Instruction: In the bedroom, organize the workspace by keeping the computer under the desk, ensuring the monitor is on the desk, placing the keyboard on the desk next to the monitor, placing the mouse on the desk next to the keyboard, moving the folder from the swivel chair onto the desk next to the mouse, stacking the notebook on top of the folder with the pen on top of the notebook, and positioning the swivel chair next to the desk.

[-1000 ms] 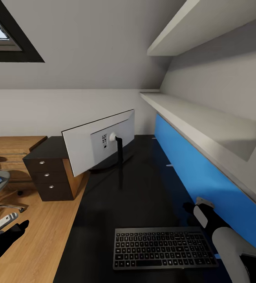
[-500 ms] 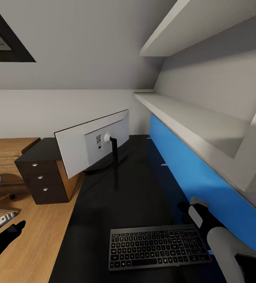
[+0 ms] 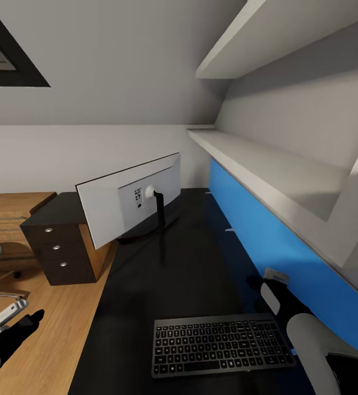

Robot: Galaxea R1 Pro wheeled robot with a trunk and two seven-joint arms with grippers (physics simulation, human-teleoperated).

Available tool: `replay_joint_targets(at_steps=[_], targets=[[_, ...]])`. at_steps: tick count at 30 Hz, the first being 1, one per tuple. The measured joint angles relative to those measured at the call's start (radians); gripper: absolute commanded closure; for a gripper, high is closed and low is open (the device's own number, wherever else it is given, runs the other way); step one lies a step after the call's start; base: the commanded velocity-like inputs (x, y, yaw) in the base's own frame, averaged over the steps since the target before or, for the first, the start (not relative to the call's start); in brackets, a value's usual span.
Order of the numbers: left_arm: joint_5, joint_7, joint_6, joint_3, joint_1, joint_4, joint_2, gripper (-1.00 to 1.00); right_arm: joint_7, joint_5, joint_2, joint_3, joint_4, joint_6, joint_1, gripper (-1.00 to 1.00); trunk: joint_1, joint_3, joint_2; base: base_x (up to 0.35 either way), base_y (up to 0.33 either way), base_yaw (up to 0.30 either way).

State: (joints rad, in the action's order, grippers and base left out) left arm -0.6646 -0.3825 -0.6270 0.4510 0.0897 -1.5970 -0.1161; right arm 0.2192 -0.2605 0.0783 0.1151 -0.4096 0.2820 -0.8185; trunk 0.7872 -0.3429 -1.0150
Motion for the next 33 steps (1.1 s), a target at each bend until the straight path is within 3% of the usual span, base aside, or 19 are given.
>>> replay_joint_targets(at_steps=[33], targets=[[0.0, 0.0, 0.0, 0.003, 0.0, 0.0, 0.004, -1.0, 0.006, 0.01, -0.004, -0.019, -0.013, -0.027, 0.0, -1.0, 0.0, 0.0, 0.0, 0.0, 0.025, 0.0]])
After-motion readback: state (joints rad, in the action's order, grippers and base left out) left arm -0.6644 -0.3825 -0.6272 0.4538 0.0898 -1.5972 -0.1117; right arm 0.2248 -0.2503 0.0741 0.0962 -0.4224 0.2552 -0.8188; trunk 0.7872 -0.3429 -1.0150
